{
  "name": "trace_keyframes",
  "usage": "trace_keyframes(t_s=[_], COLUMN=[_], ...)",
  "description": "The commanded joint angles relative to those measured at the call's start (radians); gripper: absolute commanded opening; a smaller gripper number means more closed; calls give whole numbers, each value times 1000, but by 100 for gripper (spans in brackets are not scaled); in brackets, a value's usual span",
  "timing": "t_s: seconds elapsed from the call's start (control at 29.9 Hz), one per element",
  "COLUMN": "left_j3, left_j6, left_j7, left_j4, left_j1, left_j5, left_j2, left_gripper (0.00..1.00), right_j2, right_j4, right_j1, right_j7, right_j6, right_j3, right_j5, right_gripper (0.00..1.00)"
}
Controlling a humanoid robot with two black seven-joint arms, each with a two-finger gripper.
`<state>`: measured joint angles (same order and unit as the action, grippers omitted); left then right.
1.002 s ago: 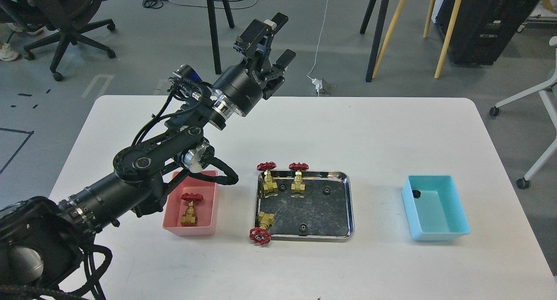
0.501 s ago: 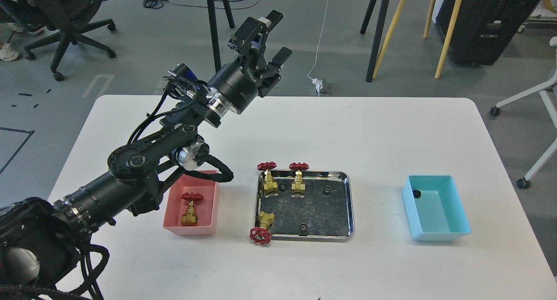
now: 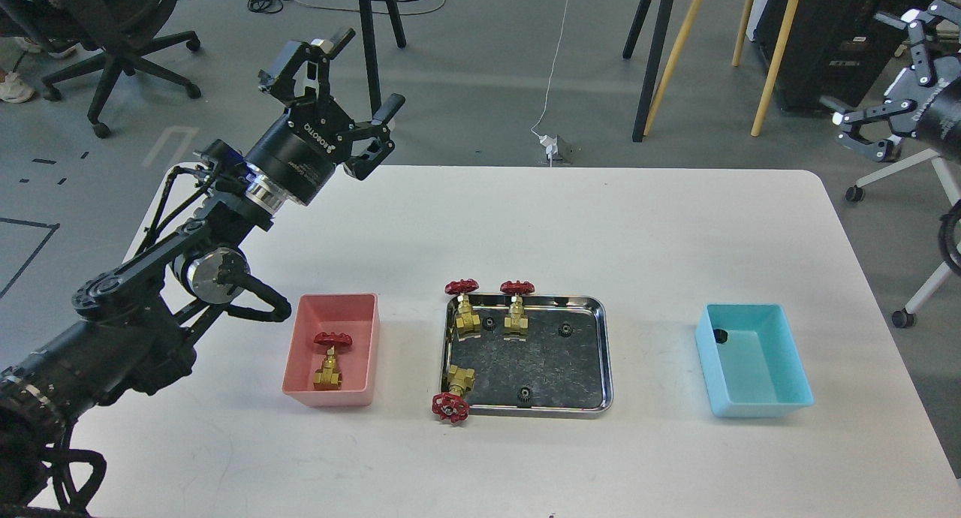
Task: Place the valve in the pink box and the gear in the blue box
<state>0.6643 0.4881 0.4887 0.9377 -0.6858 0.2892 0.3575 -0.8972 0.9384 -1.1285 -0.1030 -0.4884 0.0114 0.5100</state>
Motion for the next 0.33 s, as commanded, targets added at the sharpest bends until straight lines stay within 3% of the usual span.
trace_keyframes(t_s=[0.0, 0.07, 0.3], left_j3=[72, 83, 96], left_j6=[1, 1, 1], left_j7=[0, 0, 0], left_j4=[0, 0, -8], left_j1=[28, 26, 20], left_j5=[-12, -12, -13], left_j2=[-3, -6, -9], left_gripper=[99, 99, 99], right_j2=[72, 87, 109], right_j4=[-3, -3, -18], right_j1=[42, 79, 159], right_j7=[-59, -93, -98], right_j6=[0, 0, 0], right_j3=[41, 82, 142], right_j5=[33, 29, 28], right_gripper=[98, 98, 98])
